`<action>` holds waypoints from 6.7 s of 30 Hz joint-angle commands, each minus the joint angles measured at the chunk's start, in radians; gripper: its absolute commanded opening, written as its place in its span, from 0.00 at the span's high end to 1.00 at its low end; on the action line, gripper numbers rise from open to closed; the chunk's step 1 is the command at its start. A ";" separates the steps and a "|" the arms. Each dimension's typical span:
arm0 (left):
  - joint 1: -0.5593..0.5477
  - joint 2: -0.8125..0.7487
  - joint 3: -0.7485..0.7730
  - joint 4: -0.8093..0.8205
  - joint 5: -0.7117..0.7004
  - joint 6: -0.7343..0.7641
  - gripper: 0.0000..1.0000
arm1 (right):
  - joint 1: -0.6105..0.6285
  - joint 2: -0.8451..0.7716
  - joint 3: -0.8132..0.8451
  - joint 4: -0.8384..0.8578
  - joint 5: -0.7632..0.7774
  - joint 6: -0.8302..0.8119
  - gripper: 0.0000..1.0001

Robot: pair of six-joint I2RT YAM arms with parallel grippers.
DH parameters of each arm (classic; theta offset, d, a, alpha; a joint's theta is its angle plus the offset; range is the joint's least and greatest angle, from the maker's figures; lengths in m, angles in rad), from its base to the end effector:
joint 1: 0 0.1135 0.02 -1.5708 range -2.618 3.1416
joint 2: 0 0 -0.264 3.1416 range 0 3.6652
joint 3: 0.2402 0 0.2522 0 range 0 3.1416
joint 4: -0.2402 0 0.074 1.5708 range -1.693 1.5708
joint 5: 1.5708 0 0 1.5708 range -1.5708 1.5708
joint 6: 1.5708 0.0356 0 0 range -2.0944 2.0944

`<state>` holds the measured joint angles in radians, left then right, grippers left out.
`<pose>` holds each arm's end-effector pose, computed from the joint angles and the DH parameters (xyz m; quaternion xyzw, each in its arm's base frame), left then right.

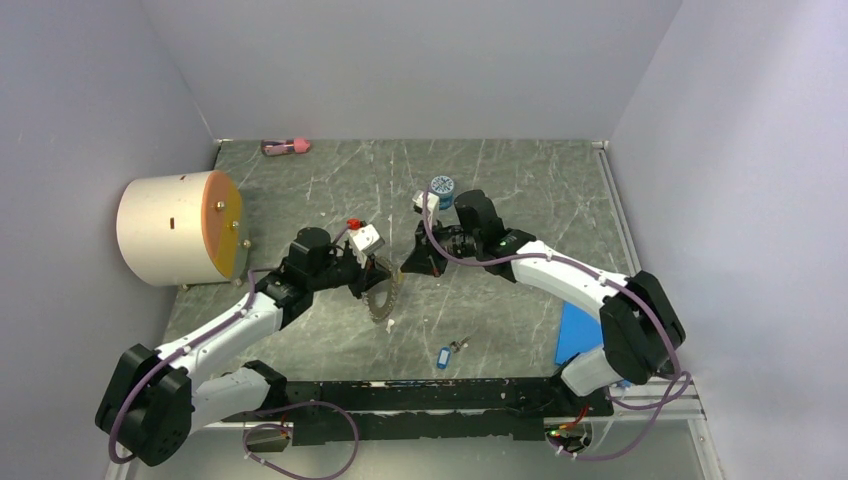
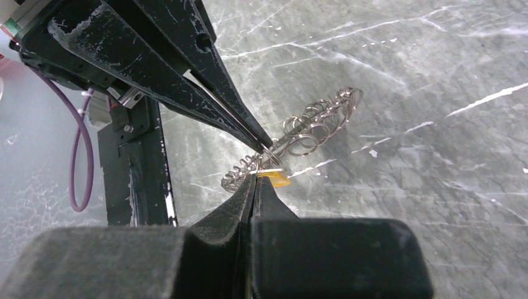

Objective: Put the keys on the keyring

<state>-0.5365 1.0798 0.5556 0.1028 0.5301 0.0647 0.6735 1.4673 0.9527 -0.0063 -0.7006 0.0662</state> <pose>0.1912 -0.1347 0.2328 0.3759 0.7316 -0.3364 0.4587 0.2384 0.2196 0.2574 -0.4071 0.7242 0.4470 0.3316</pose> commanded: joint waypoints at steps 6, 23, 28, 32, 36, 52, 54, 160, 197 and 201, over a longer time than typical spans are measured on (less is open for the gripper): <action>-0.002 -0.015 0.012 0.052 0.027 -0.005 0.97 | 0.023 0.042 0.068 0.011 -0.034 -0.028 1.00; -0.003 -0.029 0.017 0.037 0.028 0.001 0.97 | 0.026 0.067 0.050 -0.004 0.072 0.009 1.00; -0.003 -0.033 0.015 0.040 0.029 -0.002 0.97 | 0.027 0.080 0.051 -0.010 0.082 0.022 1.00; -0.003 -0.043 0.007 0.046 0.026 -0.009 0.97 | 0.026 0.090 0.047 -0.016 0.091 0.033 1.00; -0.003 -0.058 -0.007 0.062 0.021 -0.017 0.98 | 0.025 0.095 0.042 -0.012 0.086 0.037 1.00; -0.003 -0.097 -0.043 0.112 0.020 -0.033 0.97 | 0.024 0.013 -0.025 0.070 0.109 0.037 0.73; -0.002 -0.100 -0.046 0.115 0.021 -0.035 0.98 | 0.024 -0.035 -0.052 0.093 0.155 0.041 0.56; -0.023 -0.069 -0.056 0.204 0.205 0.141 0.58 | 0.028 -0.076 0.138 -0.588 0.185 -0.420 1.00; -0.115 0.311 0.095 0.307 0.466 0.354 0.81 | 0.071 -0.013 0.230 -0.671 0.114 -0.477 1.00; -0.122 0.307 0.107 0.250 0.441 0.382 0.81 | 0.070 -0.009 0.235 -0.675 0.110 -0.480 1.00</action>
<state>-0.6395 1.3857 0.6197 0.4099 0.9756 0.3996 0.7387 1.4738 1.1709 -0.7174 -0.5579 -0.3939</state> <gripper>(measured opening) 0.191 0.019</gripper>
